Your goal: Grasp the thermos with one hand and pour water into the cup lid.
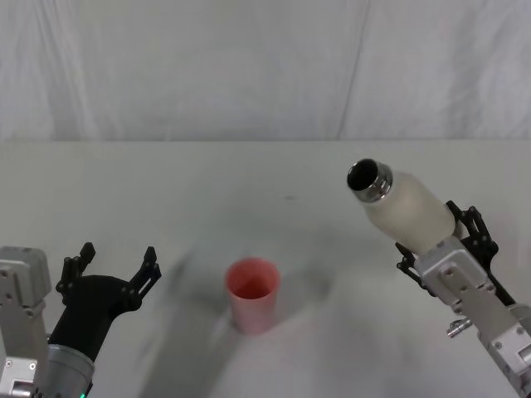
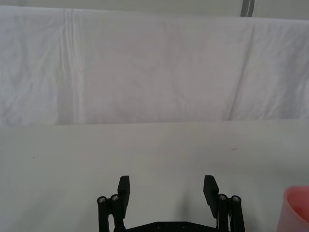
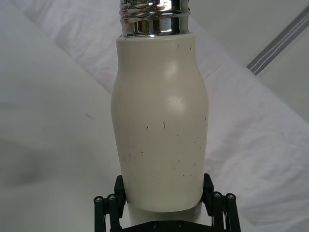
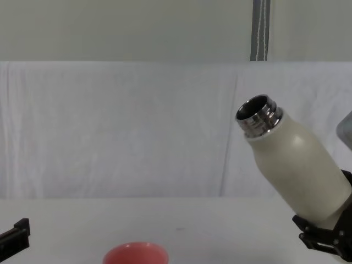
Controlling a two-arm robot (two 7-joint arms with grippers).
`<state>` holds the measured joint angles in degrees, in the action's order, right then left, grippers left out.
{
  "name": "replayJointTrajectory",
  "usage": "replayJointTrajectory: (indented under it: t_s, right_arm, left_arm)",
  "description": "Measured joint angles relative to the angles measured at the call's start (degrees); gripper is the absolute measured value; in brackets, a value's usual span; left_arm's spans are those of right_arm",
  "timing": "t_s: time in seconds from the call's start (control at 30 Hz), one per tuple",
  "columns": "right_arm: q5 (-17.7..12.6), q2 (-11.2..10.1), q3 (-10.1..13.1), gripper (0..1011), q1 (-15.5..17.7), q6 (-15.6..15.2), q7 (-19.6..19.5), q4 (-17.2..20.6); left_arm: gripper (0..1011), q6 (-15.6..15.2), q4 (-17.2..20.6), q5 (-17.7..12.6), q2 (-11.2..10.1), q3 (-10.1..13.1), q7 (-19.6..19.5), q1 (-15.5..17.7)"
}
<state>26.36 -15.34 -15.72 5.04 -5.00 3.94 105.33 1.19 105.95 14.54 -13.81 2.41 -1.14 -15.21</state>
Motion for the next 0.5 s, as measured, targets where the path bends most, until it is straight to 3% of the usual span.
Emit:
replayJointTrajectory:
  t_s: [0.3,0.5]
  right_arm:
    - [7.3,-0.3,-1.8,950,-0.9,-1.5,-0.1,-0.7]
    - [10.5,-0.3,-3.1,950,-2.1,-2.1,0.2,-2.4]
  left_arm:
    - [1001,0.0,0.0,0.0,0.0,0.0,0.0,0.0]
    - [1001,0.0,0.0,0.0,0.0,0.0,0.0,0.0]
